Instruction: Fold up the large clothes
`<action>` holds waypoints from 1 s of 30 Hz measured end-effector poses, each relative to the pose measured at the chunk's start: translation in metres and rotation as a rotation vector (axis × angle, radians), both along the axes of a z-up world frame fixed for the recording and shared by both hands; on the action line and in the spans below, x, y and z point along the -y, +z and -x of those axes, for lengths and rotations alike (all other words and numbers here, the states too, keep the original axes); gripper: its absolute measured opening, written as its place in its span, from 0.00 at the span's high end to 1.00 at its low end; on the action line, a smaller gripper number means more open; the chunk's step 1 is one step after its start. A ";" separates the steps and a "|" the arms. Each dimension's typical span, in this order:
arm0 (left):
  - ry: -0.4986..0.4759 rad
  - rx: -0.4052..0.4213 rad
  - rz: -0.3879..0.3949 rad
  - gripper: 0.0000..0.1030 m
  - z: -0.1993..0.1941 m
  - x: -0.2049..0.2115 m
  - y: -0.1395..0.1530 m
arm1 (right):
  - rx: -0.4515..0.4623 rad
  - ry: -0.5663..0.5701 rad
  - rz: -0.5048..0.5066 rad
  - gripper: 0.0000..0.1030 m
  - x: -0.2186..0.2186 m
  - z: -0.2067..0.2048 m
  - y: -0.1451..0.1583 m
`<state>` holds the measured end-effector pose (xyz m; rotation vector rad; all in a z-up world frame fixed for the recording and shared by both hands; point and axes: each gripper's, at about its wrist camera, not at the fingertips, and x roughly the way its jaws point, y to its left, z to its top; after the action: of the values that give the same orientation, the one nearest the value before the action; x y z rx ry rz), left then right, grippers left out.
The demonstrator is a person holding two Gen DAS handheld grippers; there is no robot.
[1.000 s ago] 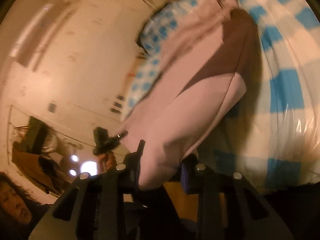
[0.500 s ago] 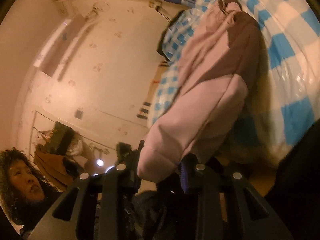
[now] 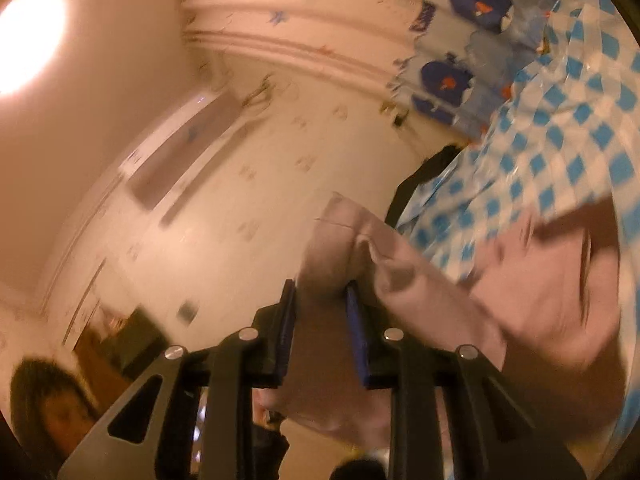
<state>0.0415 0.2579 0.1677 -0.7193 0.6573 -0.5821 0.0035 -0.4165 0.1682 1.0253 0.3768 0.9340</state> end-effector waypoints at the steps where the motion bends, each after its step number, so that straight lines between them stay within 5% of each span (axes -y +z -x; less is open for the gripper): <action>1: 0.009 -0.011 -0.004 0.90 -0.025 0.006 -0.004 | -0.028 -0.034 0.021 0.75 0.002 -0.031 -0.004; 6: 0.102 -0.165 -0.071 0.87 -0.166 0.042 -0.075 | -0.220 -0.185 0.090 0.75 0.011 -0.157 -0.067; 9: 0.168 -0.378 -0.121 0.80 -0.229 0.051 -0.155 | -0.378 -0.280 0.154 0.75 0.018 -0.207 -0.130; 12: 0.154 -0.482 -0.085 0.79 -0.249 0.047 -0.200 | -0.545 -0.374 0.206 0.75 0.033 -0.227 -0.192; 15: 0.119 -0.494 0.040 0.68 -0.251 0.031 -0.194 | -0.645 -0.432 0.151 0.73 0.060 -0.221 -0.225; 16: 0.120 -0.480 0.063 0.64 -0.250 0.026 -0.188 | -0.634 -0.439 0.156 0.70 0.064 -0.217 -0.222; 18: 0.174 -0.382 0.121 0.36 -0.236 0.008 -0.159 | -0.545 -0.481 0.239 0.57 0.065 -0.202 -0.190; 20: 0.214 -0.255 0.204 0.25 -0.215 -0.012 -0.120 | -0.411 -0.479 0.298 0.46 0.053 -0.185 -0.151; 22: 0.172 -0.125 0.160 0.24 -0.191 -0.005 -0.082 | -0.216 -0.419 0.432 0.29 0.011 -0.163 -0.095; 24: 0.039 0.016 0.043 0.24 -0.160 0.030 -0.051 | -0.116 -0.299 0.585 0.26 -0.041 -0.154 -0.067; 26: -0.207 0.124 -0.117 0.24 -0.116 0.100 -0.043 | -0.073 -0.193 0.793 0.26 -0.102 -0.155 -0.057; 28: -0.373 0.148 -0.302 0.24 -0.092 0.169 -0.060 | -0.073 -0.158 1.004 0.26 -0.158 -0.167 -0.068; 30: -0.440 0.135 -0.469 0.24 -0.091 0.220 -0.087 | -0.120 -0.167 1.133 0.26 -0.187 -0.193 -0.091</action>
<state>0.1328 0.0382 0.0804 -0.0901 0.7949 -0.8340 0.1969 -0.2291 0.0773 0.0595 0.7840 0.3726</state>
